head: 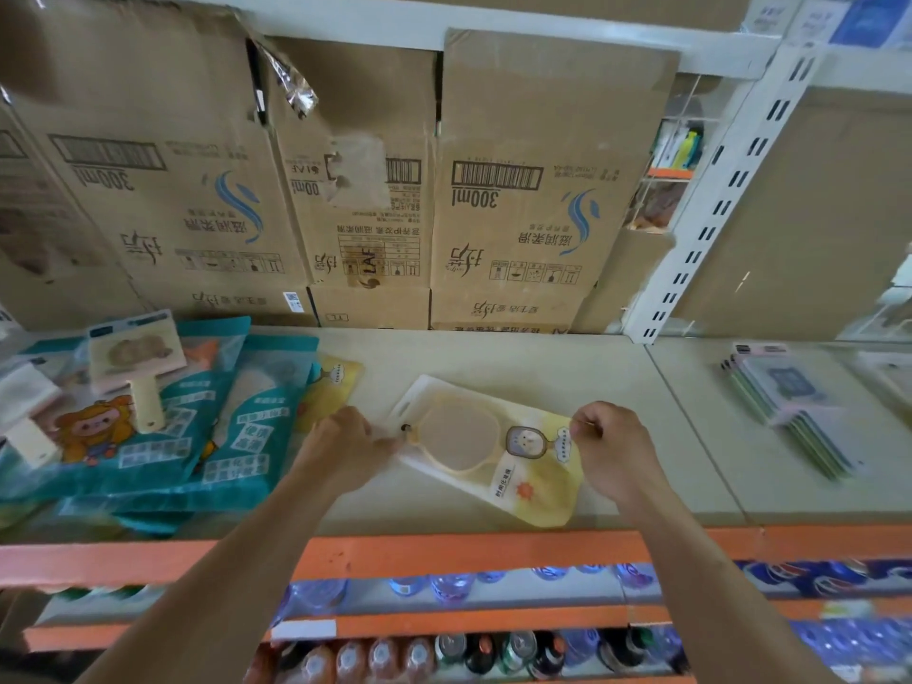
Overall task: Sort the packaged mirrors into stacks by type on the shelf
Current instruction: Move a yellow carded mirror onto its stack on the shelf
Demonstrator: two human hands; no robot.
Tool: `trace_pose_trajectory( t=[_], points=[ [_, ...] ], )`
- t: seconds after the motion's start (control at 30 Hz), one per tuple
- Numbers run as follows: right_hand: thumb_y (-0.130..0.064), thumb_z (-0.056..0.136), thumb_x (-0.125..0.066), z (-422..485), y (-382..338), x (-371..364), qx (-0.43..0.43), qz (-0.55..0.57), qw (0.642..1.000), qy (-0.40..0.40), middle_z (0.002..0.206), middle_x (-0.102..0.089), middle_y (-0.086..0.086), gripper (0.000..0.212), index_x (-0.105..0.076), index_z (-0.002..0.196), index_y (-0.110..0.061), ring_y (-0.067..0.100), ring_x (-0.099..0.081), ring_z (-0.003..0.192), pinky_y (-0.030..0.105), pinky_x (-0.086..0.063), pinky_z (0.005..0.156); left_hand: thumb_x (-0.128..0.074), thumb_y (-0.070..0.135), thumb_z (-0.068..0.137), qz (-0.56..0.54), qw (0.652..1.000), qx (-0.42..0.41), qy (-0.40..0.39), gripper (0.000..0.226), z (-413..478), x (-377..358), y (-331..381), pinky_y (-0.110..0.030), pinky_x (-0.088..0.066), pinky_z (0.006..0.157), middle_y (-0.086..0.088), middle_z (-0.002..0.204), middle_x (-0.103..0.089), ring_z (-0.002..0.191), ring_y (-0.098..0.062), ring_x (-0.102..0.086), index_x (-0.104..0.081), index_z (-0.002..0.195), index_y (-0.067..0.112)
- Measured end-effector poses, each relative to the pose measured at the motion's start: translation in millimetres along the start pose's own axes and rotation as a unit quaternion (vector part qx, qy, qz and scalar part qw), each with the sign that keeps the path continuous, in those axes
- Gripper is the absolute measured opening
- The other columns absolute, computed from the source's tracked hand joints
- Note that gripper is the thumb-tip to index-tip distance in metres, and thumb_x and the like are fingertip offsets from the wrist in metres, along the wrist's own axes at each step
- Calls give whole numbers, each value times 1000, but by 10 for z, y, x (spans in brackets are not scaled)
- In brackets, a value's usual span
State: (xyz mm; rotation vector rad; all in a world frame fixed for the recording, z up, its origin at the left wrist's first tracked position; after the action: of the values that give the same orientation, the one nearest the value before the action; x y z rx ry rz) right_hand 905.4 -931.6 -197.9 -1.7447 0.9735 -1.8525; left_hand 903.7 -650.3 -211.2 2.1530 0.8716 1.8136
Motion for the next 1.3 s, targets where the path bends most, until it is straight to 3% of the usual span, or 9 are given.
trace_pose_trajectory(
  t=[0.1, 0.17, 0.27, 0.43, 0.6, 0.7, 0.87, 1.1, 1.3],
  points=[
    [-6, 89, -50, -43, -12, 73, -18, 24, 1000, -2, 66, -57, -3, 25, -58, 69, -17, 13, -48, 58, 23, -34, 50, -63, 56, 79, 32, 999, 7, 19, 47, 75, -63, -19, -31, -50, 66, -5, 86, -63, 78, -21, -59, -62, 97, 12],
    [-5, 89, -49, -89, 8, 105, -29, 25, 999, -3, 63, -56, -3, 25, -60, 69, -15, 12, -46, 56, 23, -34, 48, -65, 59, 76, 40, 999, 7, 12, 51, 124, -101, -13, -34, -54, 71, -6, 86, -65, 79, -23, -62, -65, 97, 13],
    [-4, 87, -48, -184, 71, 110, -46, 17, 999, -6, 60, -55, -4, 24, -60, 68, -13, 13, -45, 54, 21, -34, 46, -69, 57, 73, 30, 999, 11, -11, 50, 174, -118, 48, -30, -50, 63, -9, 84, -67, 77, -24, -63, -67, 91, 10],
    [-3, 86, -48, -307, 219, 133, -57, 8, 998, 18, 61, -56, -4, 26, -58, 66, -17, 11, -47, 55, 21, -35, 45, -76, 40, 68, -70, 996, 7, -48, 32, 187, -160, 161, -25, -41, 54, -8, 68, -68, 64, -22, -61, -66, 68, 10],
    [-3, 86, -50, -409, 419, 291, -71, 43, 996, 42, 52, -48, -7, 30, -53, 60, -19, 8, -40, 49, 15, -28, 40, -76, 17, 73, -169, 984, -22, -55, 15, 227, -216, 355, -26, -42, 55, -5, 57, -69, 55, -17, -60, -65, 68, 8],
    [-6, 88, -52, -460, 563, 440, -85, 63, 992, 62, 53, -50, -8, 26, -57, 66, -18, 7, -43, 49, 15, -30, 41, -72, 9, 78, -202, 977, -34, -57, 10, 251, -281, 592, -26, -46, 58, -10, 60, -68, 54, -17, -61, -67, 72, 4],
    [-6, 88, -55, -556, 849, 765, -108, 92, 986, 92, 67, -59, -5, 20, -60, 72, -17, 11, -52, 63, 17, -37, 52, -72, 7, 80, -250, 965, -49, -61, 8, 219, -427, 1114, -11, -47, 44, -10, 67, -66, 55, -17, -62, -67, 78, 2],
    [-8, 91, -54, -704, 1331, 1319, -146, 142, 972, 114, 71, -63, 2, 15, -63, 80, -10, 14, -55, 64, 24, -42, 57, -74, 8, 80, -271, 955, -76, -93, 12, 64, -820, 1899, -15, -54, 51, -10, 70, -65, 56, -17, -60, -67, 82, -1],
    [-12, 92, -55, -760, 1753, 1750, -166, 170, 961, 141, 66, -63, 0, 18, -62, 75, -12, 13, -55, 60, 25, -45, 58, -74, 10, 80, -266, 953, -100, -109, 17, -92, -1180, 2481, -13, -49, 45, -10, 68, -63, 55, -17, -59, -66, 86, -4]
  ],
)
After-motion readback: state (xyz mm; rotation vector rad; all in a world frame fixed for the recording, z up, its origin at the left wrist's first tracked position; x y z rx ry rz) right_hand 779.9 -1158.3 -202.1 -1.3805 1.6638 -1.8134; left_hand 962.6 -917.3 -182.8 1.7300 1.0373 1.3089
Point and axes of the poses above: each hand's wrist, its own z-axis towards the middle knuckle, its own x-axis out of the back of the hand, y = z × x, the point moved 2 cm from there along z, towards the middle knuckle
